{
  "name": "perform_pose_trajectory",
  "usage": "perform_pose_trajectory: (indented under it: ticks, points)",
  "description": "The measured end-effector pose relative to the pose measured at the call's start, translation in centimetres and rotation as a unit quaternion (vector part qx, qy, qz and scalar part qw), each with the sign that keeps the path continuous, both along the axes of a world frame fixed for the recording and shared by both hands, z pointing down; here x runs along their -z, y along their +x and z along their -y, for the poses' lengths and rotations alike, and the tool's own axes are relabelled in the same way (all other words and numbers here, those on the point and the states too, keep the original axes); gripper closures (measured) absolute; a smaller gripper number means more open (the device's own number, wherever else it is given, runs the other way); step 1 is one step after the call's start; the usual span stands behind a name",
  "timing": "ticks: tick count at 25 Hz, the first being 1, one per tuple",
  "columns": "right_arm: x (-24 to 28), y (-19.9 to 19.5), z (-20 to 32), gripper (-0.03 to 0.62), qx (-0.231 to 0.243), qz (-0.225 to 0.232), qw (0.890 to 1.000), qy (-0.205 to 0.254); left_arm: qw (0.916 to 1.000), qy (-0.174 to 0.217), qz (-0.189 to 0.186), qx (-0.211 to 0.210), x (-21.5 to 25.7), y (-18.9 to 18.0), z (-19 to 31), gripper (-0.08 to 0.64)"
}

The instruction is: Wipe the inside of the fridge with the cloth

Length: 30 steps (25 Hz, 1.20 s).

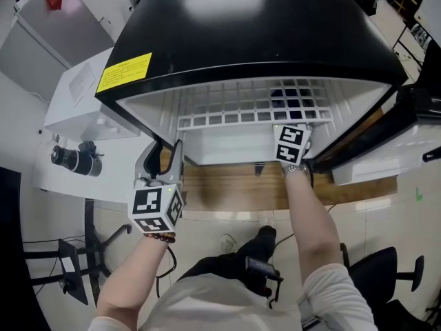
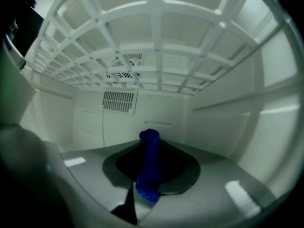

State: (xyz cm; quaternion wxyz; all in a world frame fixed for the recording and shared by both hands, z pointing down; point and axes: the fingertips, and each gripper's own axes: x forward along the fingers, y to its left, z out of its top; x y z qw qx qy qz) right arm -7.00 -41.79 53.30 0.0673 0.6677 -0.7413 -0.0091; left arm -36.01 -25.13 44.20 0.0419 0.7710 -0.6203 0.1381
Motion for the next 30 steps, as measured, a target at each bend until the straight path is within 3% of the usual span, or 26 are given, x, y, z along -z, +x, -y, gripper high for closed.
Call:
perform_pose_trajectory:
  ticks: [4,8,18,23,30]
  points:
    - [1.3,-3.3,-1.9,0.514,0.033,0.012,0.999,0.011,0.9999,-0.011,-0.002,-0.003,-0.1,-0.1,0.0,0.403]
    - [1.4,-9.1,-3.9,0.514,0.084,0.02,0.996,0.007,0.9997,-0.022,-0.004,-0.01,0.0,-0.1,0.0,0.413]
    - [-1.7,-23.3,-5.7,0.514,0.208,0.006,0.977,-0.039,0.9994,-0.027,-0.003,-0.02,0.0,0.0,-0.2,0.413]
    - [-4.7,-24.4,-4.8,0.514,0.205,-0.012,0.976,-0.078,0.9994,-0.024,-0.001,-0.027,0.1,0.1,-0.3,0.413]
    - [-5.6,-21.3,-3.1,0.514,0.167,-0.021,0.98,-0.104,0.9994,-0.021,-0.001,-0.027,0.1,0.0,-0.4,0.413]
